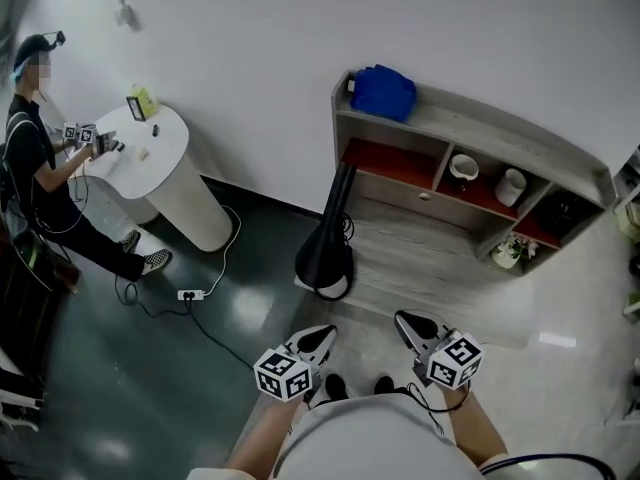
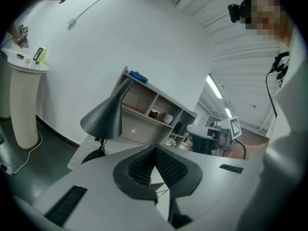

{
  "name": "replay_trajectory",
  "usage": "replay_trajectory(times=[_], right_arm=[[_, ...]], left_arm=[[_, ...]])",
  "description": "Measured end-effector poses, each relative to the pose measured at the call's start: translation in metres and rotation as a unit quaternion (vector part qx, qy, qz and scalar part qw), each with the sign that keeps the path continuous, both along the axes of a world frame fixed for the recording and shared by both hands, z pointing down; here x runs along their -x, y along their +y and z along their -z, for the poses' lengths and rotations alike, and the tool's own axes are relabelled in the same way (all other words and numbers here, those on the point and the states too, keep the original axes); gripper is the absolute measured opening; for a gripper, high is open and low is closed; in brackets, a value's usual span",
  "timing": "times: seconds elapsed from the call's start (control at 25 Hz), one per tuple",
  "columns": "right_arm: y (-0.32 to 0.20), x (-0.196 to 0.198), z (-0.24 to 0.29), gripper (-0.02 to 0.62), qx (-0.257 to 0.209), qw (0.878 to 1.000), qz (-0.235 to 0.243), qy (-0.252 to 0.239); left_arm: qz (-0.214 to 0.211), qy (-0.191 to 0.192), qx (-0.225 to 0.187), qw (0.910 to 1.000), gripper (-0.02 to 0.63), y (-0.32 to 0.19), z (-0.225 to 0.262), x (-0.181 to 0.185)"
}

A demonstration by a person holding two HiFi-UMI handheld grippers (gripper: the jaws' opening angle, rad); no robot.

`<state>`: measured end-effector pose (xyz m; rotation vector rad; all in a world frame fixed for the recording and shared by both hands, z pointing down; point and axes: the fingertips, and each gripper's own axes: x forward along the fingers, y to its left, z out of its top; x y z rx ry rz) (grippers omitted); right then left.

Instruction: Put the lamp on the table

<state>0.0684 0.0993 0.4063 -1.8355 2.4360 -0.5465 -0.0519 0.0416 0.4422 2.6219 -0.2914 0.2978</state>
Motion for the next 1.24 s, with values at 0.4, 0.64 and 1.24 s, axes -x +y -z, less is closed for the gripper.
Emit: replay_trajectory(times=[0.4, 0.64, 1.24], right_arm=[[0.011, 0.000, -0.002, 0.017, 0.007, 1.000, 0.028, -0.010], [0.007, -0.004, 0.006, 0.017, -0.002, 0.999, 0.036, -0.014], [-0.001, -0.014, 0.022, 0.017, -0.020, 0.998, 0.050, -0.017]], left_arm=[[0.002, 0.005, -0.014, 0.9999, 0.009, 0.014, 0.014, -0.017], [0.014, 0.000, -0.018, 0.9997, 0.009, 0.008, 0.019, -0.023], [0.016, -0.003, -0.026, 0.9995, 0.009, 0.010, 0.025, -0.039]])
